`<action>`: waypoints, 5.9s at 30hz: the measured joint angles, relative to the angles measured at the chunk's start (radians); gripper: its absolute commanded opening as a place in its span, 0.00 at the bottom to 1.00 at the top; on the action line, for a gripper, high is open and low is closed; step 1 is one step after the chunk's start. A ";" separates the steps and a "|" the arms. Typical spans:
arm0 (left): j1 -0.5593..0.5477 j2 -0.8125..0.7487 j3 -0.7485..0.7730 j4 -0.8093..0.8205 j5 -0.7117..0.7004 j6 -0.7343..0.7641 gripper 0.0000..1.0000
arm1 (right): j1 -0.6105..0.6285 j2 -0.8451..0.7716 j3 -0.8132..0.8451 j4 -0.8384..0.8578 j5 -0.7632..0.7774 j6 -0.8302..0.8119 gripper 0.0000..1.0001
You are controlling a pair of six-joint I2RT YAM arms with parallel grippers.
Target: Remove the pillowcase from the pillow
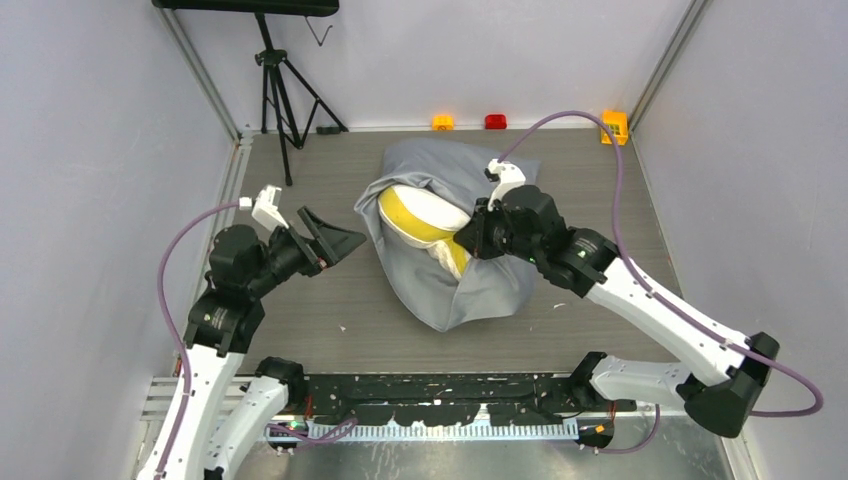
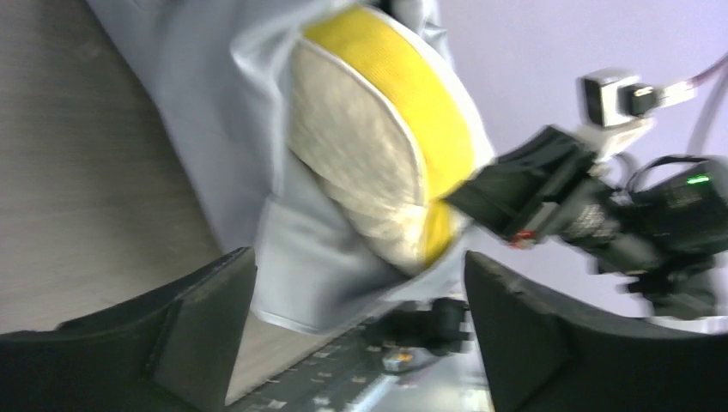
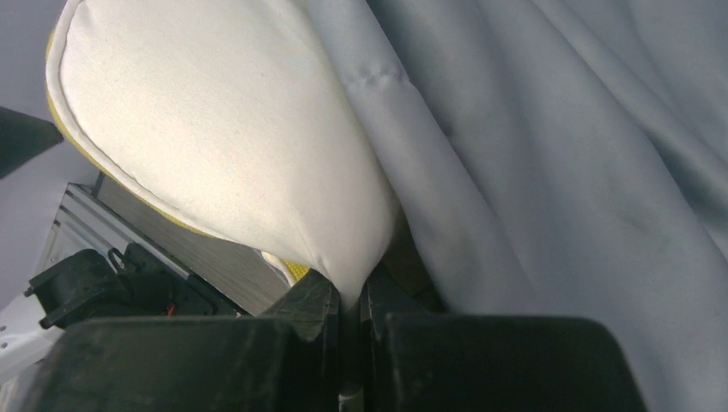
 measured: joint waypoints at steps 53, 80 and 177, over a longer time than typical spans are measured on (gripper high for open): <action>-0.267 0.230 -0.350 0.511 -0.296 -0.363 0.00 | 0.062 0.041 -0.200 0.267 -0.276 0.024 0.66; -0.267 0.163 -0.377 0.450 -0.335 -0.344 0.00 | 0.069 -0.026 -0.315 0.078 -0.210 0.102 0.23; -0.168 0.394 0.082 0.259 -0.018 -0.217 0.00 | 0.152 0.117 0.179 -0.049 0.014 -0.054 0.69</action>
